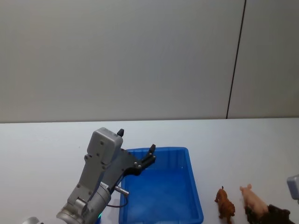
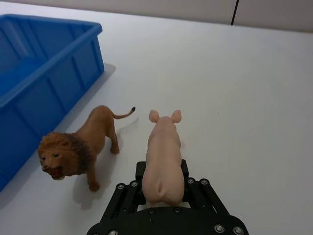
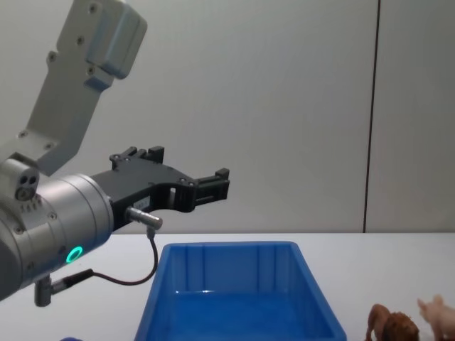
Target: Pick up the two dolls from the table and place them into the box.
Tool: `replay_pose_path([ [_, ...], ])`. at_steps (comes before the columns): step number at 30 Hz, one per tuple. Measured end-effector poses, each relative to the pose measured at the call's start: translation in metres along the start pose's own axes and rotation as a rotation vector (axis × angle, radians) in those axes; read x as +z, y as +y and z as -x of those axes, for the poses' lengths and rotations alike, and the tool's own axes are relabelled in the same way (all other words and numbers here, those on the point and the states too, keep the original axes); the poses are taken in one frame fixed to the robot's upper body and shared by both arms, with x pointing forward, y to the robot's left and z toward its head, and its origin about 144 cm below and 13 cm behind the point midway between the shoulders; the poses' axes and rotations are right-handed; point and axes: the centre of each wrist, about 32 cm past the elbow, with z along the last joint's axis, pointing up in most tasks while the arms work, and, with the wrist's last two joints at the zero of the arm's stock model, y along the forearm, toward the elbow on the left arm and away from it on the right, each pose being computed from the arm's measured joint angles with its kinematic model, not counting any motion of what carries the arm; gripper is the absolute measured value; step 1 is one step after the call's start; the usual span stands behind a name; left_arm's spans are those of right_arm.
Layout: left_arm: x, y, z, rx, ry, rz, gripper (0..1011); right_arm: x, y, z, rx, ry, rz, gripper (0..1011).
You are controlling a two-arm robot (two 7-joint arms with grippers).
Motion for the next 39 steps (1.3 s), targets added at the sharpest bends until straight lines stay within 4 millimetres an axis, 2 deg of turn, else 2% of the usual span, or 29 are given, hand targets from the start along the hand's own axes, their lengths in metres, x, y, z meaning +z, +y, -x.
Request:
replay_pose_path([
  [3,0.0,0.0,0.0,0.0,0.0,0.0,1001,0.003,-0.002,0.001,-0.007,-0.023,-0.028,338],
  [12,0.0,0.0,0.0,0.0,0.0,0.0,1001,0.017,-0.004,0.004,-0.023,-0.088,-0.118,337],
  [17,0.0,0.0,0.0,0.0,0.0,0.0,1001,0.031,-0.001,0.005,-0.019,-0.122,-0.18,337],
  [30,0.0,0.0,0.0,0.0,0.0,0.0,1000,0.078,0.023,0.01,0.117,-0.162,-0.268,337],
  [39,0.0,0.0,0.0,0.0,0.0,0.0,1001,0.096,0.045,0.019,0.238,-0.157,-0.231,337],
])
